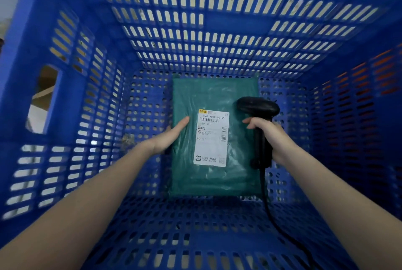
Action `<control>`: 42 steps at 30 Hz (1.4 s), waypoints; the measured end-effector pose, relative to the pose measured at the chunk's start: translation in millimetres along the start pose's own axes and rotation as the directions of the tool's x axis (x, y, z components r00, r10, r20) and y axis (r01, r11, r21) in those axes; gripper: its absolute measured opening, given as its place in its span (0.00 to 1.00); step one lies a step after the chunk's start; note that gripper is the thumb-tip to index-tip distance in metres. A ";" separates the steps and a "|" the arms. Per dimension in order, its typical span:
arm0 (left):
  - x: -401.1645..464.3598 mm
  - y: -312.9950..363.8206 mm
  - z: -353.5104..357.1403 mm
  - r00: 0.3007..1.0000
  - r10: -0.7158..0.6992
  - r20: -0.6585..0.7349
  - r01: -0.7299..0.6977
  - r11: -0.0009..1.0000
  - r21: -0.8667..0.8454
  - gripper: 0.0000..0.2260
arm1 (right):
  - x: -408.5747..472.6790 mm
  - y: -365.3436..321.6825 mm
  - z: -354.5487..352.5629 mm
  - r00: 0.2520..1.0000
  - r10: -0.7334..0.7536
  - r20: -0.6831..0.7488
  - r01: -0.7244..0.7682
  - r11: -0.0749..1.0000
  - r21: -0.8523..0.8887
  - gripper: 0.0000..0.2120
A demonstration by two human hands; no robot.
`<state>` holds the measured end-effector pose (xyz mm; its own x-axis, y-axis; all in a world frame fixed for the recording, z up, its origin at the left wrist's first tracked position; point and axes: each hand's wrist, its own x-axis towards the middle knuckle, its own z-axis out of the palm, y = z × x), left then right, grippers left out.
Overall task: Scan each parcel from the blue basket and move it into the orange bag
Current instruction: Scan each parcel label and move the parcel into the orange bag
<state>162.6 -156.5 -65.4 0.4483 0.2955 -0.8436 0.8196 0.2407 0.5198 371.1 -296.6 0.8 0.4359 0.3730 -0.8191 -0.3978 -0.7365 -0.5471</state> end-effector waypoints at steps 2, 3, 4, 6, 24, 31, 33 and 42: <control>5.6 -1.2 3.6 1.000 0.007 -0.017 -0.008 0.997 -0.080 0.50 | 2.6 0.4 1.4 1.000 -0.010 0.016 0.009 0.999 0.034 0.10; 8.2 -1.8 5.1 1.000 -0.009 -0.024 0.006 0.992 -0.126 0.49 | 3.3 0.2 2.5 1.000 -0.013 0.018 0.012 0.999 0.050 0.10; 8.7 -1.3 6.5 0.999 -0.034 -0.031 0.028 0.983 -0.181 0.47 | 4.0 -0.1 3.5 1.000 -0.019 0.018 0.018 0.998 0.061 0.10; 11.2 -1.8 6.9 0.997 -0.082 -0.015 0.075 0.961 -0.267 0.46 | 4.8 -0.4 6.7 0.999 -0.029 0.015 0.028 0.997 0.068 0.10; -75.9 87.0 -18.5 0.951 0.272 -0.147 -0.309 0.836 -0.453 0.42 | -74.6 -67.7 -17.8 0.978 -0.207 0.015 0.203 0.967 0.152 0.10; -166.6 132.8 -24.8 0.918 0.369 -0.148 -0.392 0.783 -0.482 0.42 | -161.7 -112.3 -45.9 0.920 -0.388 0.055 0.371 0.909 0.191 0.09; -193.3 144.6 -21.9 0.886 0.417 -0.205 -0.462 0.750 -0.473 0.42 | -187.7 -120.5 -54.3 0.890 -0.453 0.041 0.439 0.879 0.188 0.09; -271.0 178.5 -4.3 0.628 0.551 -0.550 -0.776 0.386 -0.499 0.45 | -264.1 -134.0 -74.9 0.660 -0.748 -0.070 0.728 0.614 0.306 0.15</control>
<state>185.9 -189.7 256.6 0.5373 0.8263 -0.1692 -0.2094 0.3250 0.9222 369.7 -338.7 303.4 0.6420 0.7574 -0.1195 -0.1736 -0.0082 -0.9848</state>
